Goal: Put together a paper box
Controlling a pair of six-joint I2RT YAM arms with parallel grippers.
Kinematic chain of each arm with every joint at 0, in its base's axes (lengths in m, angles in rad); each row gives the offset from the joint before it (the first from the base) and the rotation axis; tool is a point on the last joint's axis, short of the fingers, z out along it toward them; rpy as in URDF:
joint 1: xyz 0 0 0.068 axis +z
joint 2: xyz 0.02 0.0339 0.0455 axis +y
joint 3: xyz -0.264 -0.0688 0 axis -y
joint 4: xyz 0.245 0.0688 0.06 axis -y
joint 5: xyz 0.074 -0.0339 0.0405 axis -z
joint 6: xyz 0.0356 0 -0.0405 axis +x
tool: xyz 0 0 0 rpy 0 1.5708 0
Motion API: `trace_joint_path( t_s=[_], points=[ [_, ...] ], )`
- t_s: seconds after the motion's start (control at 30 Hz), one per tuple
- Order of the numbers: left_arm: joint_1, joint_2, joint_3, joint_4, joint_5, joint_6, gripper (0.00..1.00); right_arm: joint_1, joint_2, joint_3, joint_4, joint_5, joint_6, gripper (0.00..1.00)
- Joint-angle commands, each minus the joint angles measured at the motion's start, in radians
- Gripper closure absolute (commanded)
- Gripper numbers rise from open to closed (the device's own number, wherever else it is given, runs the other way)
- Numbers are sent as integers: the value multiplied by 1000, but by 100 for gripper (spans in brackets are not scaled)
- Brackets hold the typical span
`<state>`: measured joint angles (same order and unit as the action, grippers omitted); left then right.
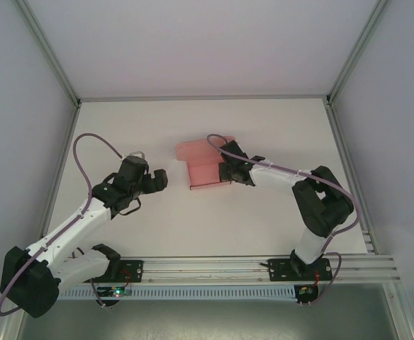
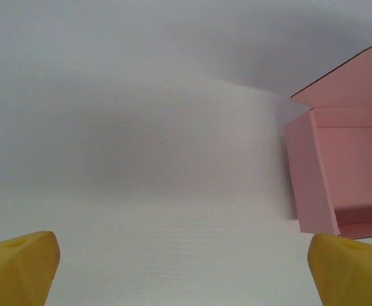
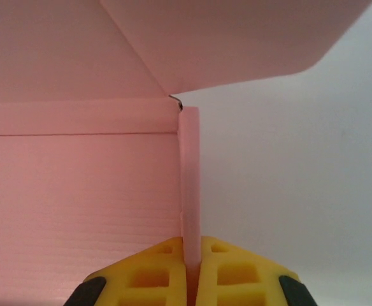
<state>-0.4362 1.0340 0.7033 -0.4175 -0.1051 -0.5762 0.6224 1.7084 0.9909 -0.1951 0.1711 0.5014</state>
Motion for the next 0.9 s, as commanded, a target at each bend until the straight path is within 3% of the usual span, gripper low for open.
trace_joint_path(
  t_s=[0.0,0.43,0.6,0.87],
  points=[
    [5,18,-6,40,25,26,0,19,-76,-63,102,33,152,98],
    [3,23,-17,62,80,32,0,49,-12,-96,132,19,191,96],
    [4,55,-25,121,104,29,0,60,15,-62,72,87,163,88],
    [4,164,16,163,145,62,0,72,-19,-84,80,81,141,72]
  ],
)
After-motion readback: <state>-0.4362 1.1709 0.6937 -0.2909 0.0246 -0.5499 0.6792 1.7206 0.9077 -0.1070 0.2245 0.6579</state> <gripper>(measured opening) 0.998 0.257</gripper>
